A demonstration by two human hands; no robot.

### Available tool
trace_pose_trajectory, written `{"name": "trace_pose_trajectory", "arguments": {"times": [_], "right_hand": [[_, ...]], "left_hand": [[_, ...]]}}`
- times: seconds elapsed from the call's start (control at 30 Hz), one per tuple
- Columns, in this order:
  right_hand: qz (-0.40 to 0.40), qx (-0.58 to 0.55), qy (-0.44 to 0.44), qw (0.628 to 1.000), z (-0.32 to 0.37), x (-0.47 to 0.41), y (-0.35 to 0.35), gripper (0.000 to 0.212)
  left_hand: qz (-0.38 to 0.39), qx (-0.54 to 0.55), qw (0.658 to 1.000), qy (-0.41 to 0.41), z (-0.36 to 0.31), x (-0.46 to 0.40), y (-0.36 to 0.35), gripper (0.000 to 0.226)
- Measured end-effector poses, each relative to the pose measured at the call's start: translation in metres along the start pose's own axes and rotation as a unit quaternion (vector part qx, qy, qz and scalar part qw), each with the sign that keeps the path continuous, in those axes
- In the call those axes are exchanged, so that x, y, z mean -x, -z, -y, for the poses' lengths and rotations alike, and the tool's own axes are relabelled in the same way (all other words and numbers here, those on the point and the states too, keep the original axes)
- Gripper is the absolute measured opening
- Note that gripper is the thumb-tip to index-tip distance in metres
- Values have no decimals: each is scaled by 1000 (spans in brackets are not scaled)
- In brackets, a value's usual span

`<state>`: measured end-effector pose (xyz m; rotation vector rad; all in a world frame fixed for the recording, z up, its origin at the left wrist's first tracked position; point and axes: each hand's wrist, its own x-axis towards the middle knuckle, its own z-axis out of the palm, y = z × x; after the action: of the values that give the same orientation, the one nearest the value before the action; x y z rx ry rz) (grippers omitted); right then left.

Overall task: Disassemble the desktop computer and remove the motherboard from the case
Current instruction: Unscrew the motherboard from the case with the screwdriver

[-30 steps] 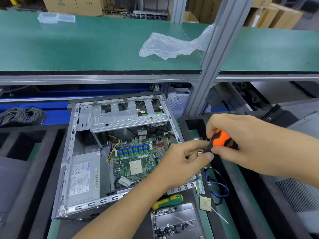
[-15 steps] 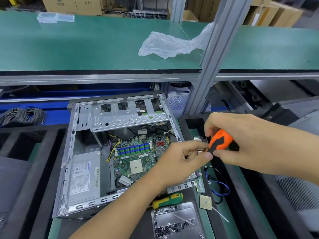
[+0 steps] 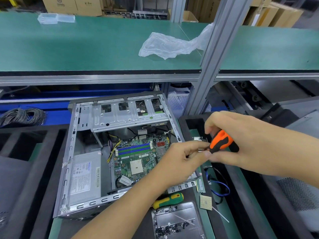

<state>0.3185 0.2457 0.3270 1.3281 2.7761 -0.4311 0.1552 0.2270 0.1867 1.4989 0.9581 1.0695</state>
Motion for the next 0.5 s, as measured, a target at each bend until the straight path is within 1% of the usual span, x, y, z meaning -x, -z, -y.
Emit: {"name": "trace_pose_trajectory", "arguments": {"times": [0.07, 0.1, 0.17, 0.23, 0.27, 0.33, 0.4, 0.43, 0.5], "right_hand": [[-23, 27, -16, 999, 2, -2, -2, 51], [-36, 57, -18, 998, 3, -3, -3, 53], [-57, 88, -3, 994, 4, -6, -5, 44], [-58, 75, 16, 995, 5, -6, -4, 28], [-52, 57, 23, 997, 6, -5, -3, 26], [-26, 12, 24, 999, 7, -3, -2, 30], [-13, -22, 15, 1000, 9, -2, -1, 36], [-16, -25, 5, 1000, 9, -2, -2, 42], [-37, 24, -7, 999, 9, -4, -5, 49]], "left_hand": [[-15, -20, 1000, 2, -1, -2, 0, 12], [-19, -19, 1000, 7, -2, -3, -1, 10], [-24, -14, 999, 16, -2, -4, -2, 22], [-24, -14, 999, 18, -2, -4, -3, 31], [-22, -12, 1000, 17, -2, -3, -3, 32], [-19, -6, 1000, 2, -1, -1, -2, 28], [-15, -13, 1000, -12, 0, 1, -3, 16], [-17, -20, 1000, -11, -1, 1, -3, 12], [-34, -36, 999, -5, 0, -1, -4, 15]]}}
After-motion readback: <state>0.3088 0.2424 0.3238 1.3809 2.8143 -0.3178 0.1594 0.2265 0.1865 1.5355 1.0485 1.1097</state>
